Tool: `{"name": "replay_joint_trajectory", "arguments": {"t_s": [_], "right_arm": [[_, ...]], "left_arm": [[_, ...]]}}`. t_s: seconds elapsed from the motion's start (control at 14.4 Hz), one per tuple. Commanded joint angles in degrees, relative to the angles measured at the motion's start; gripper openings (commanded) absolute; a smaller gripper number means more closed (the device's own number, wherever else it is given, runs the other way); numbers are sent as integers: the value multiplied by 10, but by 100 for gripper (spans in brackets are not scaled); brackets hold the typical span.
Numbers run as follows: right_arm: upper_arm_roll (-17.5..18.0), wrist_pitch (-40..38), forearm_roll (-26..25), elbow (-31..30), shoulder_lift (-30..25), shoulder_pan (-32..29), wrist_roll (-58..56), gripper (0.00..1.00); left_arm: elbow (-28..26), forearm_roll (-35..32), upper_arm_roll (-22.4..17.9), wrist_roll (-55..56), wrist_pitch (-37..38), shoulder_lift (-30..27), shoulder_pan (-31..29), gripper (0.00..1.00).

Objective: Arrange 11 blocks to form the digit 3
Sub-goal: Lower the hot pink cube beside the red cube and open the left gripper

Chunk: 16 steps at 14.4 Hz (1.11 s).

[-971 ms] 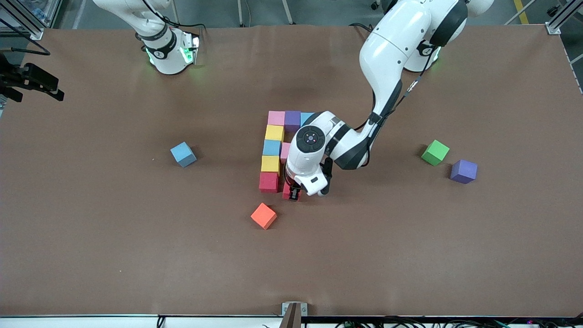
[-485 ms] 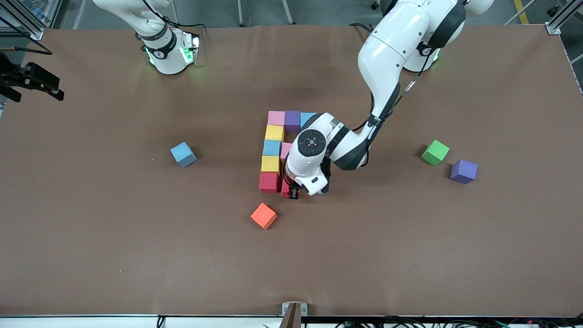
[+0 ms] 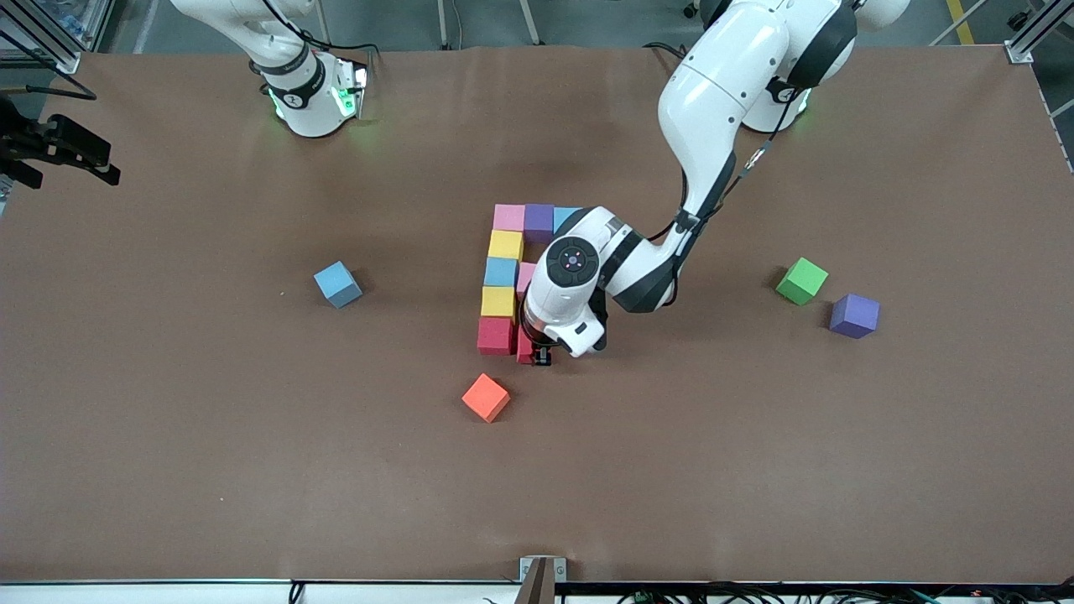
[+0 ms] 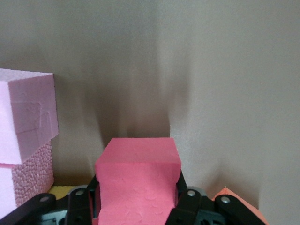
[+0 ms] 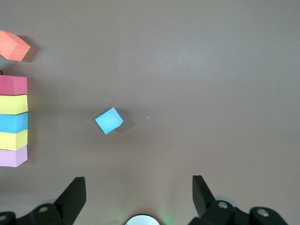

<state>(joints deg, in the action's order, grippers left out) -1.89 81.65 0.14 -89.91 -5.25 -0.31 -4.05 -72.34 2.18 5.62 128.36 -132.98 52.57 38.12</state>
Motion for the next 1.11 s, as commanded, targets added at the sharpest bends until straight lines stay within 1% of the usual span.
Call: {"name": "replay_joint_trajectory", "arguments": {"t_s": [0.0, 0.42, 0.62, 0.76, 0.9, 0.97, 1.04], "right_arm": [[-1, 4, 13, -24, -20, -1, -4, 100], [-1, -4, 13, -25, -20, -2, -3, 100], [-1, 1, 14, -25, -20, -1, -4, 100], [0, 4, 14, -24, -20, 0, -4, 100], [0, 4, 13, -23, -20, 0, -4, 100], [0, 4, 13, -23, -20, 0, -5, 100], [0, 4, 13, -23, -20, 0, -5, 100]], "left_arm": [[13, 11, -10, 5, -1, 7, 13, 10], [11, 6, -11, 1, 0, 14, 22, 10], [9, 5, -11, 1, 4, 14, 22, 14], [9, 5, -11, 1, 3, 15, 22, 19], [8, 5, -11, 1, 2, 16, 22, 30], [8, 5, -11, 1, 2, 16, 22, 39], [8, 5, -11, 0, 2, 15, 22, 55]]}}
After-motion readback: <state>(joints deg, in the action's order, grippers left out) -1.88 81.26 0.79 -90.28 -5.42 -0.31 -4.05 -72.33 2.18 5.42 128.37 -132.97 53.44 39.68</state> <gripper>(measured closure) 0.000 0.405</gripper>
